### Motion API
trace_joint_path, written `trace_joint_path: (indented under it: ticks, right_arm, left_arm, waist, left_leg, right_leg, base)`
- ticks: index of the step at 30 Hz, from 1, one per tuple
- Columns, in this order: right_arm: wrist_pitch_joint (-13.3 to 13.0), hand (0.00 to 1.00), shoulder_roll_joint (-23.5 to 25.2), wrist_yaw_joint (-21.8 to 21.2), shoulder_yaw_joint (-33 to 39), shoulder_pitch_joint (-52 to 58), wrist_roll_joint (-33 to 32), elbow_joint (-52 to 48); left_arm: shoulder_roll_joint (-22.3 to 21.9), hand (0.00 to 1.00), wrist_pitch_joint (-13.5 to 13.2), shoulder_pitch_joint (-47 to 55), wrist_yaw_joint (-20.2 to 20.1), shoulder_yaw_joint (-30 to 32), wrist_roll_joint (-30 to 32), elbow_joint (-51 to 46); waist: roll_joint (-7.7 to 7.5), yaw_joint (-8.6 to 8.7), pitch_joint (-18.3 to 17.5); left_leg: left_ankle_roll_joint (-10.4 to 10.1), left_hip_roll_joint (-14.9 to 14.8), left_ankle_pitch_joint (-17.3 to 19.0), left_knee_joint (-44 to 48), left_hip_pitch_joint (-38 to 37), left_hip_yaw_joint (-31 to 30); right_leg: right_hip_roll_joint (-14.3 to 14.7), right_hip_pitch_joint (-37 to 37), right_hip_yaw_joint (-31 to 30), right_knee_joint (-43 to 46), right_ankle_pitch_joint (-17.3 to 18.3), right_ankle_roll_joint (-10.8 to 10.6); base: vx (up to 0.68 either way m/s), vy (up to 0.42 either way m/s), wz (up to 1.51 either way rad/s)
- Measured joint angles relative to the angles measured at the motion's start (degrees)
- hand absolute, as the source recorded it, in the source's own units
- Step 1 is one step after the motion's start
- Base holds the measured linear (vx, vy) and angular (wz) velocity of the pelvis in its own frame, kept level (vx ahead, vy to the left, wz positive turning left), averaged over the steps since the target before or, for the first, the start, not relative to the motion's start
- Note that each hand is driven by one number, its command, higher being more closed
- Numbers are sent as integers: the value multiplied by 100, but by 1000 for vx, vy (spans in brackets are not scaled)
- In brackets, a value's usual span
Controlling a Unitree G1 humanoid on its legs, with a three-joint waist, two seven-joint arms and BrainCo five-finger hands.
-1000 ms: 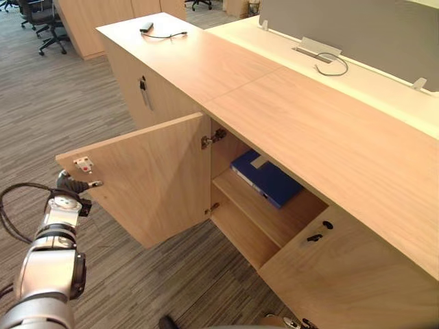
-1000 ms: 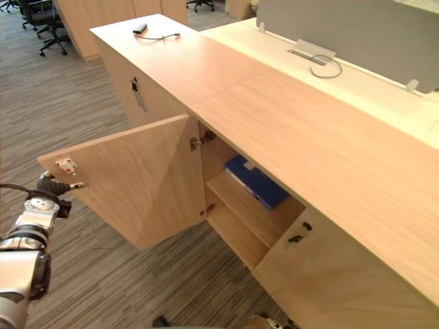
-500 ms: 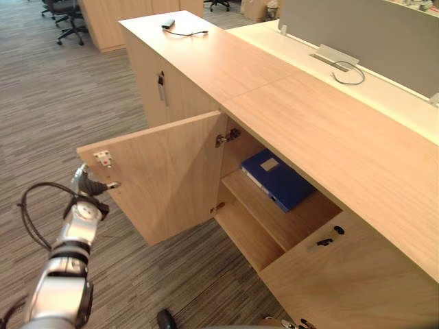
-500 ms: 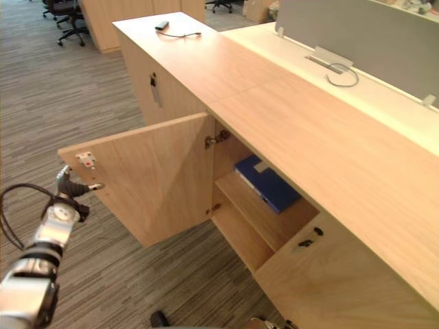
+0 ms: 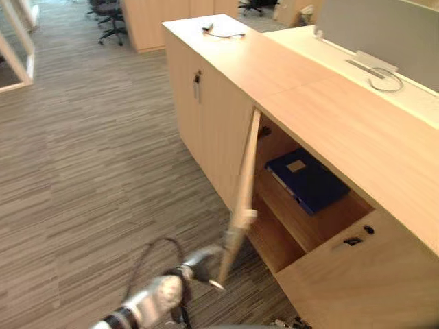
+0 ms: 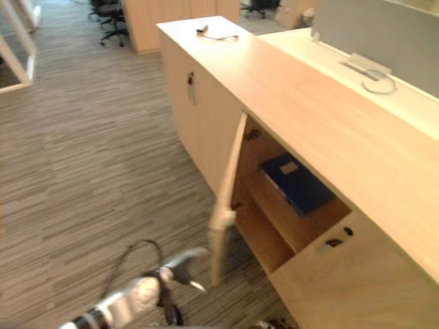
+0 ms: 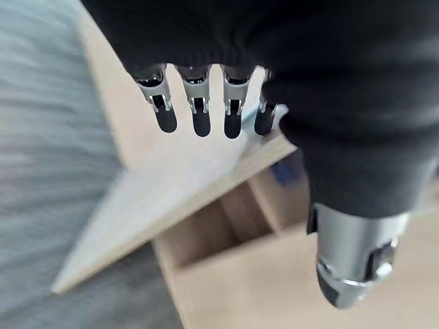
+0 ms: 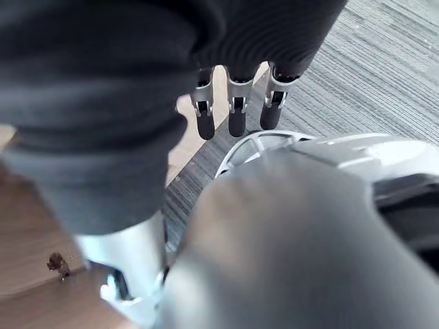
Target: Walk over to the cabinet, pick up the folder, carry it to the office cabinet, place the folder inside the office cabinet, then close the office cabinet door
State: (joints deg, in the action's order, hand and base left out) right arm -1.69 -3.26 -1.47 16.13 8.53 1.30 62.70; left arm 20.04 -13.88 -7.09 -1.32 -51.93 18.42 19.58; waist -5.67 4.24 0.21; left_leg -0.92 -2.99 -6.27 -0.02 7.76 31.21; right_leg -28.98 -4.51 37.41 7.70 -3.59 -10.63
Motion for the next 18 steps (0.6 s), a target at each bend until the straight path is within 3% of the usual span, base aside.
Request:
trace_joint_path:
  ticks: [3, 4, 7, 9, 14, 17, 18]
  right_arm:
    - [-22, 0, 51, 0, 1, -13, -8, 8]
    - [-22, 0, 50, 0, 0, -11, -8, 13]
    - [-26, 0, -6, -2, -72, 13, -9, 52]
    - [-27, 0, -160, -5, -243, 1, 8, 52]
    - [-30, 0, -234, -5, -278, 2, 6, 48]
    - [-34, 0, -268, -9, -268, -9, 8, -5]
    - [-36, 0, -278, -13, -265, -29, 9, -17]
  left_arm:
    - [-515, 0, -445, -366, -141, -277, 5, -223]
    - [-537, 0, -464, -409, -157, -280, 5, -223]
    - [-518, 0, -459, -437, -211, -304, 5, -213]
    - [-558, 0, -459, -429, -271, -431, 6, -212]
    - [-821, 0, -458, -399, -392, -643, -129, -130]
    - [-1216, 0, -404, -365, -461, -396, -703, 352]
    - [-1406, 0, -300, -285, -495, -38, -1092, 698]
  waist:
    - [-15, 138, -16]
    - [-10, 156, -12]
    - [97, 203, 16]
    - [247, 198, 4]
    - [367, 281, -46]
    - [425, 425, -34]
    - [445, 488, -8]
  left_leg:
    - [-121, -7, -218, -423, -35, 92]
    - [-179, -12, -259, -502, -84, 97]
    - [-317, -149, -352, -531, -193, 83]
    - [-429, -298, -435, -532, -195, 66]
    - [-396, -435, -489, -529, -298, 88]
    - [-338, -434, -519, -497, -327, 84]
    - [-325, -432, -508, -489, -408, 99]
  right_leg:
    - [119, -169, 18, -50, -5, 110]
    - [136, -168, 18, -35, -7, 111]
    - [209, -173, 10, 150, -6, 110]
    - [344, -186, 7, 172, -7, 110]
    - [451, -212, -27, 312, -37, 178]
    - [354, -256, -29, 582, 82, 155]
    - [300, -249, -52, 738, 192, 142]
  base:
    - [-59, 18, -33]
    - [-68, -43, -7]
    - [-83, -109, 2]
    - [-44, -159, -3]
    - [30, -87, -13]
    - [54, -52, 1]
    - [20, -58, -4]
